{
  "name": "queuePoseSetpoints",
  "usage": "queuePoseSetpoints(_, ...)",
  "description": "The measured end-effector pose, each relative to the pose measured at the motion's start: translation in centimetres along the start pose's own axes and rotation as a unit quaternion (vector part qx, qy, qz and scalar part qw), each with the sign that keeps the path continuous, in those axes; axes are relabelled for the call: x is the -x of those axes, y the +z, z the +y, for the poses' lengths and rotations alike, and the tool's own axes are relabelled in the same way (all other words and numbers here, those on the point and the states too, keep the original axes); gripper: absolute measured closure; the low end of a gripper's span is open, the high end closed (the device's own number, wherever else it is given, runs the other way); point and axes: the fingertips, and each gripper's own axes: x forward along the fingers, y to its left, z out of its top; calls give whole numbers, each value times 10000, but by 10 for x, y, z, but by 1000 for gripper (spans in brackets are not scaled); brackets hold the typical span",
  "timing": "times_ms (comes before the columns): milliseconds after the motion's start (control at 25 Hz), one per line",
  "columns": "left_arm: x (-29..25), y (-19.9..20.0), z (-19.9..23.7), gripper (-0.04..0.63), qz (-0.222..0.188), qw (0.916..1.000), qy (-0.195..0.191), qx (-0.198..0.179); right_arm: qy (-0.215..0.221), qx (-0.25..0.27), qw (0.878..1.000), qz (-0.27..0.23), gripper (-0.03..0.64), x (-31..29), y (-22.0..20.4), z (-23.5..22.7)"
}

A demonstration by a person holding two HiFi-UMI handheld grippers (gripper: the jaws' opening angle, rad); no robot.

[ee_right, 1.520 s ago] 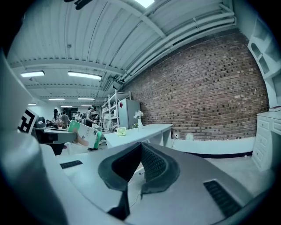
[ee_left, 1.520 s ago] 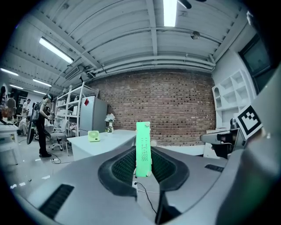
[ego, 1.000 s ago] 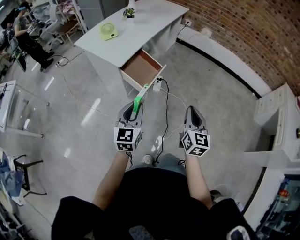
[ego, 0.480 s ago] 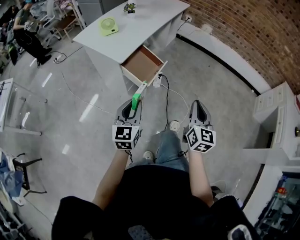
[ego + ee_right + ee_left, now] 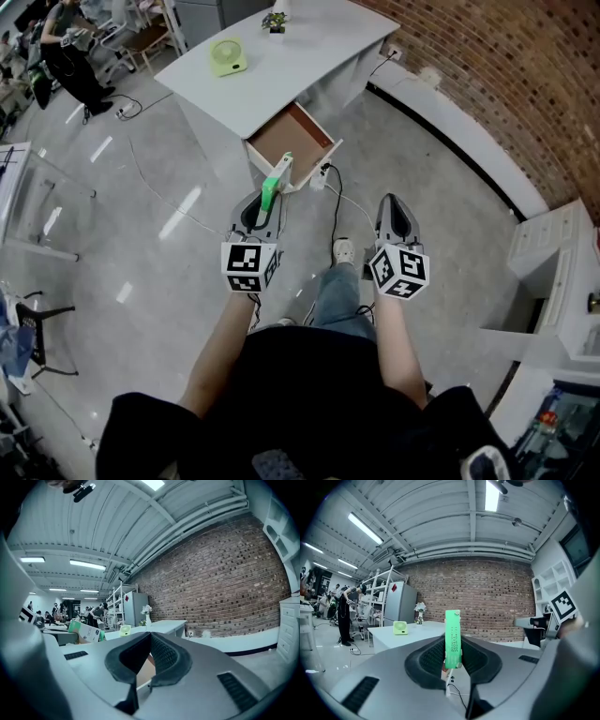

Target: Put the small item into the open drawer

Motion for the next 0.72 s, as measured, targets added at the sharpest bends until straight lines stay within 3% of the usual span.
queuePoseSetpoints(240, -81, -13, 5, 508, 219, 9986, 440, 188, 400, 1, 9989, 251, 615, -96, -7, -48)
queuePoseSetpoints(520, -162, -9, 23, 508, 543, 9913, 1160, 288, 1429, 169, 9876, 627, 615, -223, 0, -71)
queuePoseSetpoints(720, -215, -4, 35, 508, 596, 9808, 1801, 462, 2441, 599, 9646, 799, 615, -297, 13, -65)
